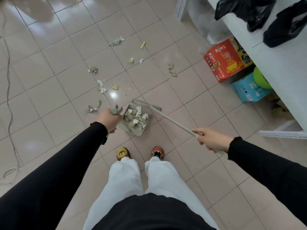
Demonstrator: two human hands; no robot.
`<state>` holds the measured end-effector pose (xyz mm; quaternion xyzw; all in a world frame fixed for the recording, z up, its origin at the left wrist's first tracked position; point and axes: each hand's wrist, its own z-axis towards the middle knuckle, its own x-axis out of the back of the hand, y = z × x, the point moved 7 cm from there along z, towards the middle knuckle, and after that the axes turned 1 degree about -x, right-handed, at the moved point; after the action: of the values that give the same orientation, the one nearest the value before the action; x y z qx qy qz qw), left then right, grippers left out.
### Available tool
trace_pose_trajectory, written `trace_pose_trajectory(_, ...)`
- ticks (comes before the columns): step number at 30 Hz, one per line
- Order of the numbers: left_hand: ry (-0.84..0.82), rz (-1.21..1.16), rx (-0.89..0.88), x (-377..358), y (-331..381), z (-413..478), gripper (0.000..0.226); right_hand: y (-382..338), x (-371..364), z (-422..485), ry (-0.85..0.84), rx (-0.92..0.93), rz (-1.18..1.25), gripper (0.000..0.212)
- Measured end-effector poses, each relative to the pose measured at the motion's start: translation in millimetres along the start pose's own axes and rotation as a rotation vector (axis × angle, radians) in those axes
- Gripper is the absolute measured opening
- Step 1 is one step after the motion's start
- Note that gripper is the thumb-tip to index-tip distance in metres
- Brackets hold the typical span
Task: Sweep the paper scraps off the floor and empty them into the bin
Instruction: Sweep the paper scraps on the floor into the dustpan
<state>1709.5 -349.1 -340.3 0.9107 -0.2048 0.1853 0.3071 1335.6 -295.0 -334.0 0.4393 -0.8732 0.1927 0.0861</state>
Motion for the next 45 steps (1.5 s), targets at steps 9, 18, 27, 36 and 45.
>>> trace_pose_trajectory(9,0.000,0.004,-0.008,-8,-3,-8,0.010,-31,-54,55,-0.047,0.017,-0.082,0.048)
trace_pose_trajectory(18,0.027,0.013,-0.003,-14,-5,-15,0.015,17,-41,-12,0.022,0.060,0.061,0.046)
trace_pose_trajectory(27,0.038,0.010,-0.013,-22,2,-15,0.017,20,-55,13,-0.059,0.024,0.123,0.048)
trace_pose_trajectory(36,-0.028,0.092,-0.103,-2,40,18,0.016,21,-16,8,0.151,0.001,0.408,0.054)
trace_pose_trajectory(45,-0.065,0.044,-0.180,-5,121,52,0.013,-4,94,59,0.325,0.004,0.482,0.055)
